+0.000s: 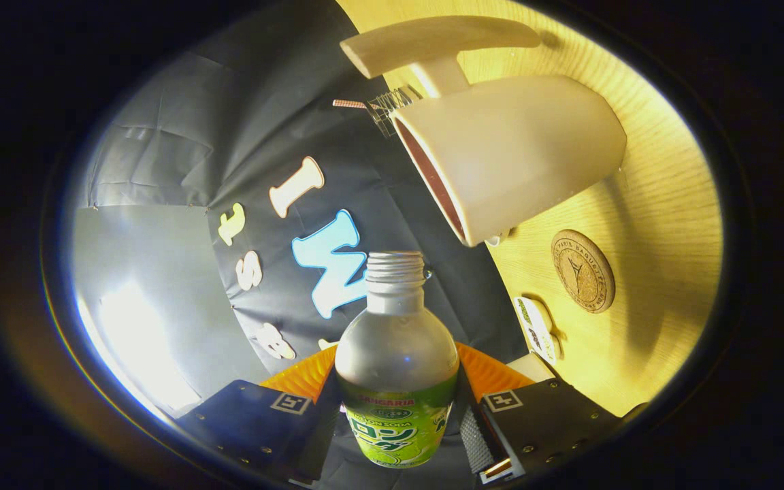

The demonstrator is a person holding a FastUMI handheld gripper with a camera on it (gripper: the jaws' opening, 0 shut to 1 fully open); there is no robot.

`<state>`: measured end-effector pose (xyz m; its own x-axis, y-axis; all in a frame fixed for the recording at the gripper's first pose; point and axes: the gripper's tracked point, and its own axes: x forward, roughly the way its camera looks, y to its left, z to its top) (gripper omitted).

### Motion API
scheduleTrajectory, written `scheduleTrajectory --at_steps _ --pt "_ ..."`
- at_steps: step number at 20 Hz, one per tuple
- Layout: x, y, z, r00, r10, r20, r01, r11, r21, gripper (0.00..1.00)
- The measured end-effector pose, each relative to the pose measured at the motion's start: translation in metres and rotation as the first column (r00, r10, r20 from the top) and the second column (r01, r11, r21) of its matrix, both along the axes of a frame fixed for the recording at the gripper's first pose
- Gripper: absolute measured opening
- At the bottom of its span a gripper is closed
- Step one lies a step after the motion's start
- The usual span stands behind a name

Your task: Take the bottle from table, then pour the juice into the cup, finally place the bottle on the coaster

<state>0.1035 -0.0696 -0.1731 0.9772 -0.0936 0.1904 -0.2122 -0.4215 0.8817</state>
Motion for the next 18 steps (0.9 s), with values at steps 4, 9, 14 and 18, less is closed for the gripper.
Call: scheduleTrajectory --at_steps 4,9,14,18 --pt "0.003 0.000 -0.001 1.000 0.000 -0.011 0.000 0.999 -0.047 0.77" --pt "-0.001 0.002 -0.006 0.999 0.003 -0.045 -0.011 0.980 -0.197 0.77" --pt "-0.005 0.005 -0.008 0.998 -0.011 -0.070 -0.016 0.925 -0.380 0.77" --pt "-0.009 0.018 -0.007 0.998 -0.012 -0.069 -0.028 0.833 -0.552 0.77"
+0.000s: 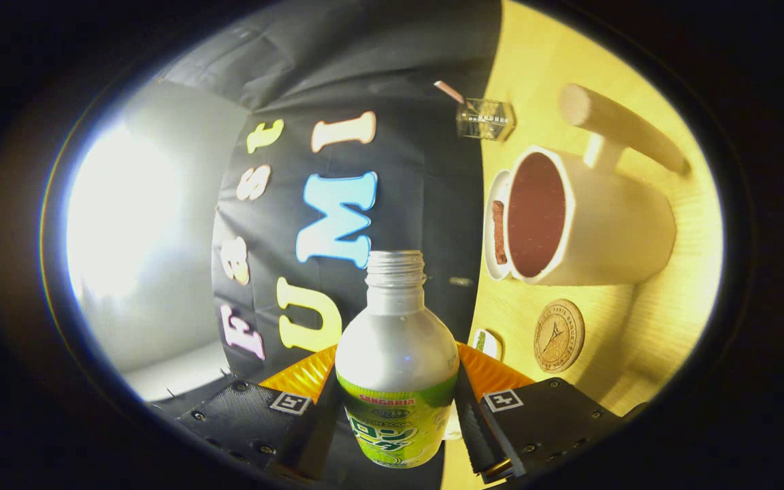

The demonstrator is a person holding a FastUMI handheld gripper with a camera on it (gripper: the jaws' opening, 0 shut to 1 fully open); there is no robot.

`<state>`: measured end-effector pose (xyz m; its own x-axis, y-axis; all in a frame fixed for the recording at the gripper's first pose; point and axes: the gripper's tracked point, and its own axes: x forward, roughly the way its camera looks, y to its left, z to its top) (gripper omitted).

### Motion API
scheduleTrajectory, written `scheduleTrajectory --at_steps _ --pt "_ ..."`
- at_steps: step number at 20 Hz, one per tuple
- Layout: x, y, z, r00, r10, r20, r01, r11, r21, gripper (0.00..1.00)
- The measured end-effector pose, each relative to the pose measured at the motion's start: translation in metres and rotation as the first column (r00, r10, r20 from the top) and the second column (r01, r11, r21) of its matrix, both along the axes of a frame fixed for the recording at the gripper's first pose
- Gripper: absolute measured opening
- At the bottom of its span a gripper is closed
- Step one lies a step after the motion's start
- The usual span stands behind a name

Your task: Take the bottle from table, then pour the juice into the cup, finally place the bottle on the coaster

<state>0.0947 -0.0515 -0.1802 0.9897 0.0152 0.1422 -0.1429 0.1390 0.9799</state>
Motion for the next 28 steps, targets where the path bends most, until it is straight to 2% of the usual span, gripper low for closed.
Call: scheduleTrajectory --at_steps 6,8,10,13,16,18,21,23,24,26,27,28 --pt "0.000 0.020 0.004 1.000 0.020 0.007 -0.018 0.984 -0.175 0.77" --pt "0.002 0.025 0.013 0.999 0.028 0.017 -0.023 0.961 -0.274 0.77" --pt "0.005 0.023 0.020 1.000 0.014 0.018 -0.005 0.911 -0.412 0.77" --pt "0.010 0.009 0.022 0.999 -0.045 -0.017 0.025 0.791 -0.611 0.77" --pt "0.017 0.003 0.031 0.996 -0.089 -0.012 0.056 0.719 -0.693 0.77" --pt "0.021 0.000 0.034 0.993 -0.118 -0.018 0.064 0.651 -0.757 0.77" --pt "0.033 -0.002 0.036 0.984 -0.174 -0.037 0.056 0.503 -0.863 0.77" --pt "0.040 0.003 0.040 0.980 -0.193 -0.040 0.047 0.428 -0.903 0.77" --pt "0.043 0.002 0.039 0.975 -0.217 -0.053 0.034 0.378 -0.925 0.77" --pt "0.040 -0.011 0.038 0.952 -0.295 -0.074 -0.004 0.231 -0.973 0.77" --pt "0.041 -0.017 0.043 0.944 -0.325 -0.062 -0.005 0.171 -0.985 0.77" --pt "0.039 -0.017 0.048 0.937 -0.347 -0.045 0.004 0.139 -0.990 0.77"
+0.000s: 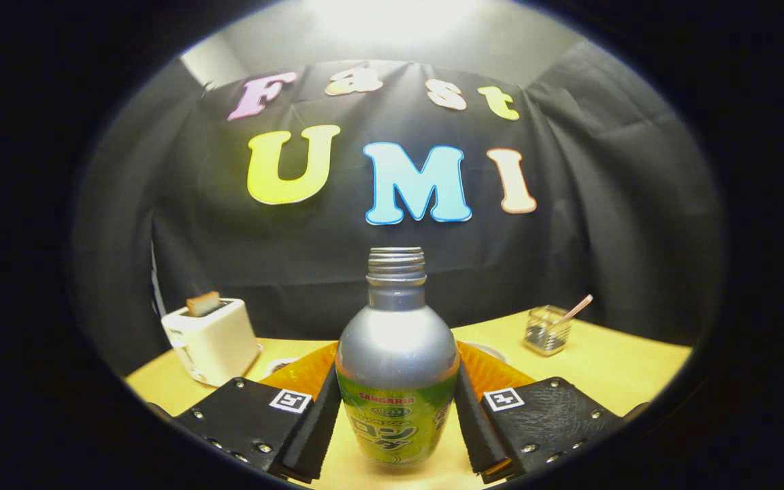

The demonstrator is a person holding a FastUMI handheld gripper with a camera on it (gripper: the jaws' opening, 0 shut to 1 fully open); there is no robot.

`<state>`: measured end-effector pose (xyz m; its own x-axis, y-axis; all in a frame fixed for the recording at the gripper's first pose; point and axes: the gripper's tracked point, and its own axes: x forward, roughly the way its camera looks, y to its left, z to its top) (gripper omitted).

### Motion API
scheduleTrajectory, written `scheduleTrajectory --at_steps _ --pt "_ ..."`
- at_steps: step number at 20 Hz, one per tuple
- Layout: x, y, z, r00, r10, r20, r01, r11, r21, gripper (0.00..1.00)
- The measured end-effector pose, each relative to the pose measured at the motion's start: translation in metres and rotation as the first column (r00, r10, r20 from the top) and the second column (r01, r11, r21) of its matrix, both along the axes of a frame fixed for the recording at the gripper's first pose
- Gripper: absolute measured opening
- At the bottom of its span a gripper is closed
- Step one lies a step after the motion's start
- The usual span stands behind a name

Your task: Take the bottle from table, then pour the juice into the cup, finally place the bottle on the coaster

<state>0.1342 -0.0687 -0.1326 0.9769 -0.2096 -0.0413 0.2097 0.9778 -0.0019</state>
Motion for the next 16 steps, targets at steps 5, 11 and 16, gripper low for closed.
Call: scheduleTrajectory --at_steps 5,11,16 --pt "0.002 0.016 0.022 0.999 0.011 0.037 -0.010 0.999 -0.031 0.77" --pt "0.019 0.031 0.003 0.999 0.044 0.006 -0.044 0.997 -0.058 0.77" --pt "0.036 0.029 -0.026 0.998 0.057 -0.018 -0.058 0.998 -0.027 0.78"
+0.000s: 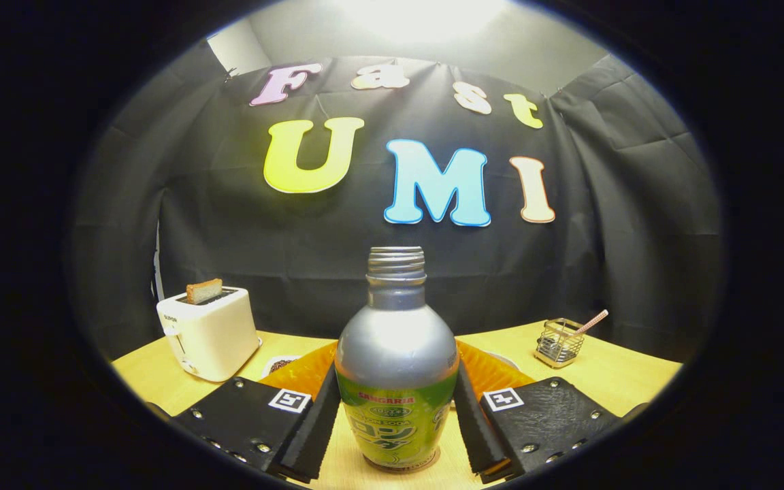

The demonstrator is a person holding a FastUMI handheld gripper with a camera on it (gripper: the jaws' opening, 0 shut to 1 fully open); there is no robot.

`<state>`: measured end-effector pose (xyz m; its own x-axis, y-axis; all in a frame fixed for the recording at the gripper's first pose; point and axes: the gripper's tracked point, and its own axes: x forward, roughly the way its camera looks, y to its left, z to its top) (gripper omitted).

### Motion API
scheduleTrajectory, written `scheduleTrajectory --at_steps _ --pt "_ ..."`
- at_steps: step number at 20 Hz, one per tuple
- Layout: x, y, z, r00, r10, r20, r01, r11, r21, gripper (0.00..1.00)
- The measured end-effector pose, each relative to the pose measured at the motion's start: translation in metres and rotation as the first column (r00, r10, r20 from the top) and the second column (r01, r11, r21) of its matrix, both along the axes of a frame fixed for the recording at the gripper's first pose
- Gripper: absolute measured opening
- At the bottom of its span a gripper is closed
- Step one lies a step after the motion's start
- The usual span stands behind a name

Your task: Take the bottle from table, then pour the juice into the cup, finally place the bottle on the coaster

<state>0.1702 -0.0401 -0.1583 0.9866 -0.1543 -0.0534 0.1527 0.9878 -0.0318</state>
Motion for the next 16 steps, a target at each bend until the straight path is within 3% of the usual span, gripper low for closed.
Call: scheduleTrajectory --at_steps 4,8,11,16 --pt "0.023 0.003 -0.022 0.999 0.039 0.030 -0.040 0.998 0.043 0.78" --pt "0.034 -0.011 -0.055 0.999 0.006 -0.043 -0.005 1.000 0.006 0.78" --pt "0.039 -0.009 -0.060 0.999 0.026 -0.020 -0.025 0.997 0.072 0.78" --pt "0.039 -0.010 -0.070 0.999 0.020 -0.036 -0.018 0.999 0.050 0.78"
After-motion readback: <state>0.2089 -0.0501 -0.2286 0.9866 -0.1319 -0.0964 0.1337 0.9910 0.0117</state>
